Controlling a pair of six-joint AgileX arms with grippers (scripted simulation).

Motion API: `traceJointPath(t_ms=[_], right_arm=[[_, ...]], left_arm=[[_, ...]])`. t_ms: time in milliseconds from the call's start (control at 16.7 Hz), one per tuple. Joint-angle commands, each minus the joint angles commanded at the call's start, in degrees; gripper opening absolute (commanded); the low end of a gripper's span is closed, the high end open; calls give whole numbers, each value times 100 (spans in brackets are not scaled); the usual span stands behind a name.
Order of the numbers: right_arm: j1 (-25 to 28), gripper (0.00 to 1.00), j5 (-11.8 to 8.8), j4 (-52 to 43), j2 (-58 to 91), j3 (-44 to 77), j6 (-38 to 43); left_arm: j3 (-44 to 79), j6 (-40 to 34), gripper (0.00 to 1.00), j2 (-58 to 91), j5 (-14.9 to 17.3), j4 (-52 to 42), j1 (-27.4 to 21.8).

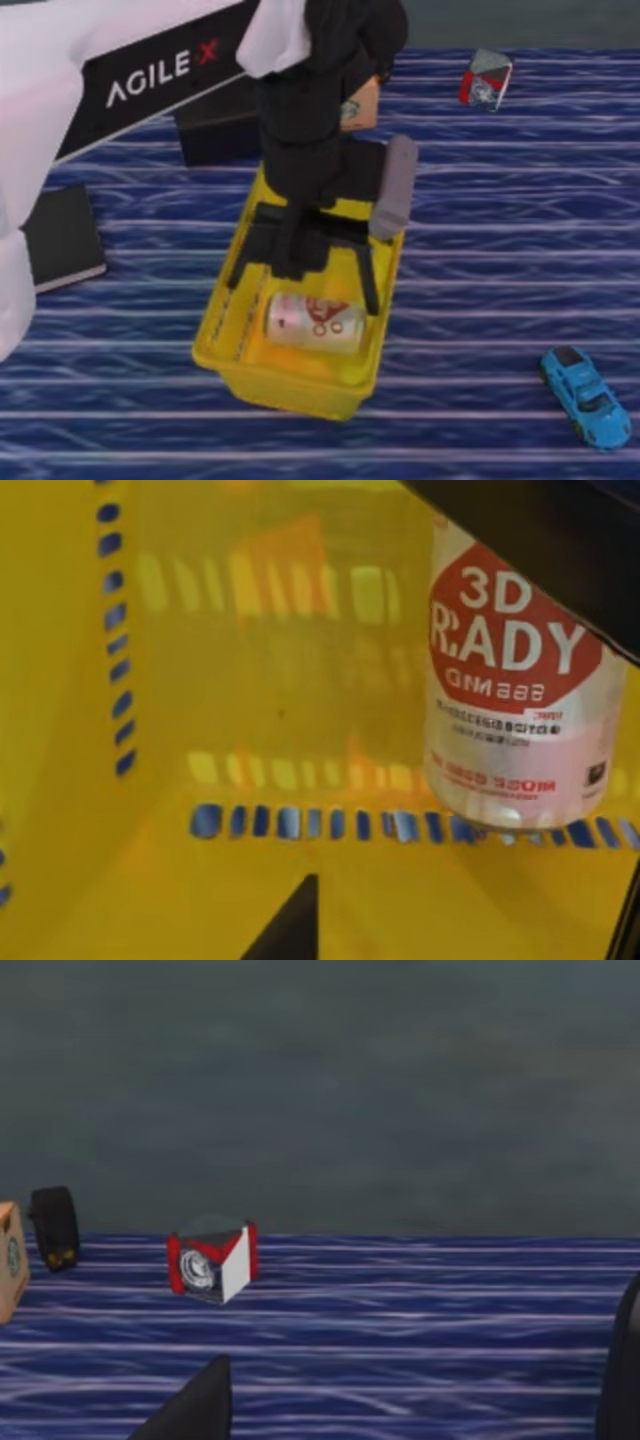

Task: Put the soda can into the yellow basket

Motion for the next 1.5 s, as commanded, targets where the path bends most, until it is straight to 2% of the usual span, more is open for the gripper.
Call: traceJointPath(t_ms=[420,1500], right_arm=[[0,100,0,0,0,0,0],[0,100,0,0,0,0,0]], left_arm=[[0,0,2,0,0,0,0],[0,0,0,0,0,0,0]])
